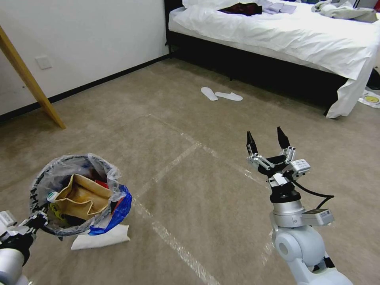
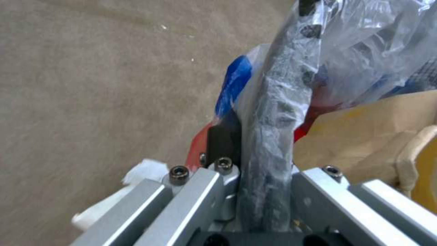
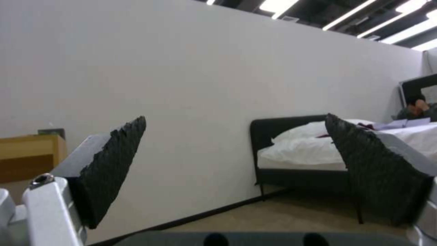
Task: Pick up the trash bin and place the garbage on the floor into it.
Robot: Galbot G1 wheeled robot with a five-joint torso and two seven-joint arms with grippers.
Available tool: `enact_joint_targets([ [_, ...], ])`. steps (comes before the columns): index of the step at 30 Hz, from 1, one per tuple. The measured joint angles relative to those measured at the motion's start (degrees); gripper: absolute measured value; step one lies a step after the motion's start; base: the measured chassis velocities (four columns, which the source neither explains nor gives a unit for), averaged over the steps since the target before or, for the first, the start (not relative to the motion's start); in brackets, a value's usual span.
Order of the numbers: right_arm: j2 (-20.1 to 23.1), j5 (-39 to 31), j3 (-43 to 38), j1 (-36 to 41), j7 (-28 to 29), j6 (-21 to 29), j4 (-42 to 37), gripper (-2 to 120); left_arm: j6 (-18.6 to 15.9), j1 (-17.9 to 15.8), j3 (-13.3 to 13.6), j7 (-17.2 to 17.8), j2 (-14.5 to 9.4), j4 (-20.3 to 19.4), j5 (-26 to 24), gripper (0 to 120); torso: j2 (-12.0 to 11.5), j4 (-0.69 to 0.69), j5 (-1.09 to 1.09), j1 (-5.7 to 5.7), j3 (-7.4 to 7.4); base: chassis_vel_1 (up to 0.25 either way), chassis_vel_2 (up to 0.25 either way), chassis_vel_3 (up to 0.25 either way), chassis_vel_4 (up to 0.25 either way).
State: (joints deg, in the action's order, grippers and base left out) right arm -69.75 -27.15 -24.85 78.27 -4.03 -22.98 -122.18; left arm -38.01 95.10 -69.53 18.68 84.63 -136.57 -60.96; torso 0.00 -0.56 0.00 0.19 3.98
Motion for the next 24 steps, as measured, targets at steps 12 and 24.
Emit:
enact_joint_targets([
  [12,-0.03,0.33,0.55,0.24,0.00,0.00,-0.15,100,0.21,0.19,-0.29,0.01,0.42,-0.42,-0.12,1,0.00,0.01,0.00,0.00,0.00,-0.202,0.195,0.195,-0.195],
  [24,0.07,0.31,0.72,0.26,-0.11,-0.33,-0.07,100,0.27,0.28,-0.02,-0.02,0.83,-0.61,0.27,1,0.00,0.00,0.00,-0.01,-0.01,-0.123,0.126,0.123,-0.117],
])
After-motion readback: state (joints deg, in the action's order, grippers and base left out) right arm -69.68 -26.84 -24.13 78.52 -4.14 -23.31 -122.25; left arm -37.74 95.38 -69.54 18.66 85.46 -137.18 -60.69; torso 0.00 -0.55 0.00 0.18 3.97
